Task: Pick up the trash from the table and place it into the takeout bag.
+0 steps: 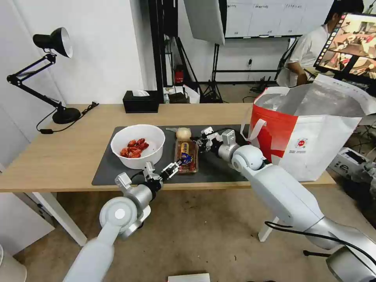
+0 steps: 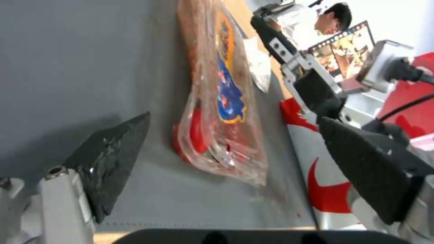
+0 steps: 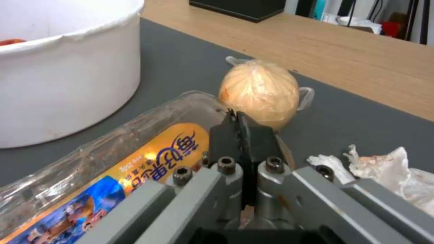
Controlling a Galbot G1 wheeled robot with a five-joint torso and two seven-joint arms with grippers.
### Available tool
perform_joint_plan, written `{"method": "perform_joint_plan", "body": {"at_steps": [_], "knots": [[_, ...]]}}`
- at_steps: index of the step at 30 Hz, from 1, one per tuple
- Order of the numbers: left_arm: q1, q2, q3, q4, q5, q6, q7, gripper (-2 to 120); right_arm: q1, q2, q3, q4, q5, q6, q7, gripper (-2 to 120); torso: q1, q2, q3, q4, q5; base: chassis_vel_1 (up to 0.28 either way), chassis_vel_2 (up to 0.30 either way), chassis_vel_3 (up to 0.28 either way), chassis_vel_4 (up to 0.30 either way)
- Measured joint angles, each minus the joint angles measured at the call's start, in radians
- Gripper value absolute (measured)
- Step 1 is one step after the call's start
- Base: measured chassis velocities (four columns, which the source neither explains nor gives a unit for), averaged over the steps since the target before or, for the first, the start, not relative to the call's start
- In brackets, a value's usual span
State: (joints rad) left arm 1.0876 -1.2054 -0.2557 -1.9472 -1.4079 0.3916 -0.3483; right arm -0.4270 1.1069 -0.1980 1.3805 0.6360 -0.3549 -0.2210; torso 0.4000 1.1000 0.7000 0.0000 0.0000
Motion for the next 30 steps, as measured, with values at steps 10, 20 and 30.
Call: {"method": "perform_joint_plan", "body": {"at_steps": [10,20,30], "knots": [[-0.046,-0.005,0.015,0.024,-0.003,-0.024,-0.008,100,0.000,0.002,0.000,0.000,0.001,-0.002,0.000,0,0.000,0.000,0.000,0.0000,0.0000,0.000,0.000,0.000,0.000],[-0.083,-0.022,0.042,0.056,-0.004,-0.029,-0.020,100,0.009,0.012,-0.007,-0.010,0.005,-0.006,0.002,0,0.000,0.000,0.000,0.0000,0.0000,0.000,0.000,0.000,0.000],[-0.110,-0.028,0.065,0.078,-0.007,-0.029,-0.024,100,0.010,0.012,-0.009,-0.012,0.013,-0.018,0.002,0,0.000,0.000,0.000,0.0000,0.0000,0.000,0.000,0.000,0.000]]}}
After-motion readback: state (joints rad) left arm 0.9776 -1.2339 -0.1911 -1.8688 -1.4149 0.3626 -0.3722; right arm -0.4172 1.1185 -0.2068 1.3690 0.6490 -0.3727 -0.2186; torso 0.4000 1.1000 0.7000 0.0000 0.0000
